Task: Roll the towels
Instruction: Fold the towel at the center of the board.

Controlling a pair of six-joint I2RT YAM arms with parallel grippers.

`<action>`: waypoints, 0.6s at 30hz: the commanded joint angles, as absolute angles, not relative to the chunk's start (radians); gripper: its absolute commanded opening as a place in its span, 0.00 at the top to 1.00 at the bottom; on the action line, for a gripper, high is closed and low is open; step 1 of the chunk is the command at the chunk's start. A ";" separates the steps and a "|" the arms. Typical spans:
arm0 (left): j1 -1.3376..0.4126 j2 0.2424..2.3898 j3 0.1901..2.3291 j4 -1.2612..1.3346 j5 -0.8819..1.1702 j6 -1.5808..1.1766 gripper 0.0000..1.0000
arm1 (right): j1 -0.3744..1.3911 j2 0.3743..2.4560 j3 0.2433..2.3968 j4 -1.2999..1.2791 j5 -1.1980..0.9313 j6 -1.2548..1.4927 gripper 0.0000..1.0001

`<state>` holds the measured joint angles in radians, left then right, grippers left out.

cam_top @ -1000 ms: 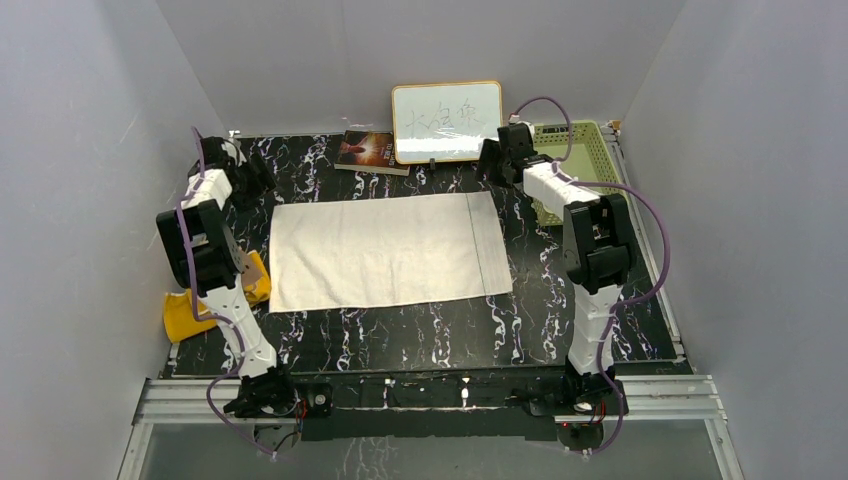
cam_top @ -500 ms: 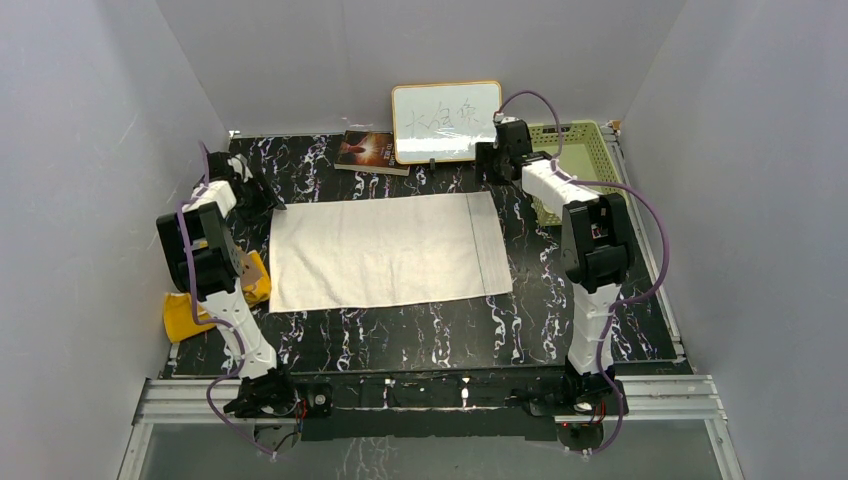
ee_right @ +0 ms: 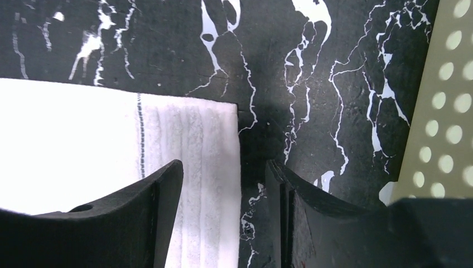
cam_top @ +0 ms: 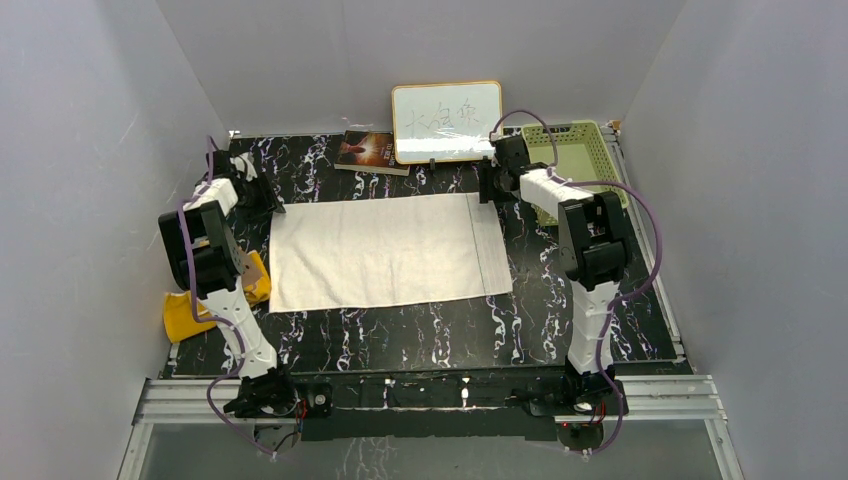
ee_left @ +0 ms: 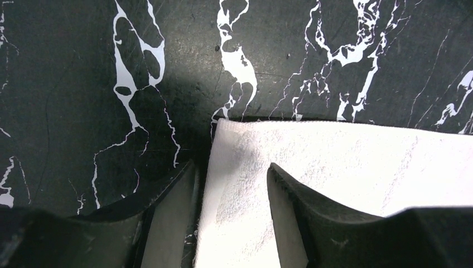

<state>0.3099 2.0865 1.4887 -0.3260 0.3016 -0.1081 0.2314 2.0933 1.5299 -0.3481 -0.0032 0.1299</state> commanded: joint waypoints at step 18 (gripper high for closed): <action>0.261 2.102 1.482 -0.359 0.122 -0.014 0.50 | 0.225 2.207 1.596 -0.264 0.103 0.057 0.49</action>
<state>0.2604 2.0857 1.4914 -0.3168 0.1734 -0.0399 0.2287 2.1624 1.5528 -0.2844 0.0612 0.0799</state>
